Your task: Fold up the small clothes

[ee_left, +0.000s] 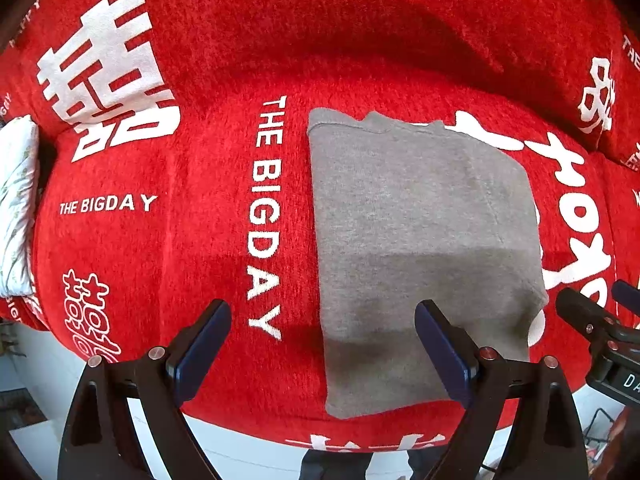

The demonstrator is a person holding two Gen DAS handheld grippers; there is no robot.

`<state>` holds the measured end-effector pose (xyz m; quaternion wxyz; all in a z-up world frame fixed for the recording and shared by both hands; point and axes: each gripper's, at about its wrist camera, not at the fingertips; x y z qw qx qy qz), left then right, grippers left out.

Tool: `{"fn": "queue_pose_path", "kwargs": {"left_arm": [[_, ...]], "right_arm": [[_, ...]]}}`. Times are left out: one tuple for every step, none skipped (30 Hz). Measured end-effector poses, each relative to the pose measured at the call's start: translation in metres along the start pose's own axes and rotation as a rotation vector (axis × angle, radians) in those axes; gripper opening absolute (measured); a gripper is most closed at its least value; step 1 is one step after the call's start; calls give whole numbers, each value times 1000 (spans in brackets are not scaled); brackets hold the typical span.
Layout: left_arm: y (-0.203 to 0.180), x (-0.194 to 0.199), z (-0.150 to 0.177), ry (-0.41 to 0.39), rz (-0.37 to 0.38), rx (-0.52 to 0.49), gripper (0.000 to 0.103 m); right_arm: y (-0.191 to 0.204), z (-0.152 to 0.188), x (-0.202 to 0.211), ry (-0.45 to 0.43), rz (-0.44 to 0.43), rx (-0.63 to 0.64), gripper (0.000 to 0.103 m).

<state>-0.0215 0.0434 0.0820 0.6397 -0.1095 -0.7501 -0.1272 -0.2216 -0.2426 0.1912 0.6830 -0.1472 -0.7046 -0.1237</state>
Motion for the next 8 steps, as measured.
{"fn": "queue_pose_path", "kwargs": {"left_arm": [[0,0,0,-3,-2,1,94],[0,1,0,-8,-1,3,94],[0,2,0,-15,3,4,94],[-1,3,1,-23,8,4,94],[-1,5,1,-33,15,2,93],[-1,6,1,-43,21,-3,94],[-2,7,1,-47,20,-10,94],[-3,7,0,-46,22,-13,94]], "right_arm": [[0,0,0,1,0,0,103],[0,0,0,2,0,0,103],[1,1,-1,2,-1,0,103],[1,1,-1,3,-1,0,103],[1,1,-1,4,0,-1,103],[1,1,-1,5,0,-1,103],[1,1,-2,6,0,-2,103],[1,1,-2,6,0,-1,103]]}}
Point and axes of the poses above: each gripper's, at about its wrist camera, not at the fingertips, and x roughly against the way its jaws point, y to its left, z to its underside, and after that the axes turned 10 degrees about x, right-handed
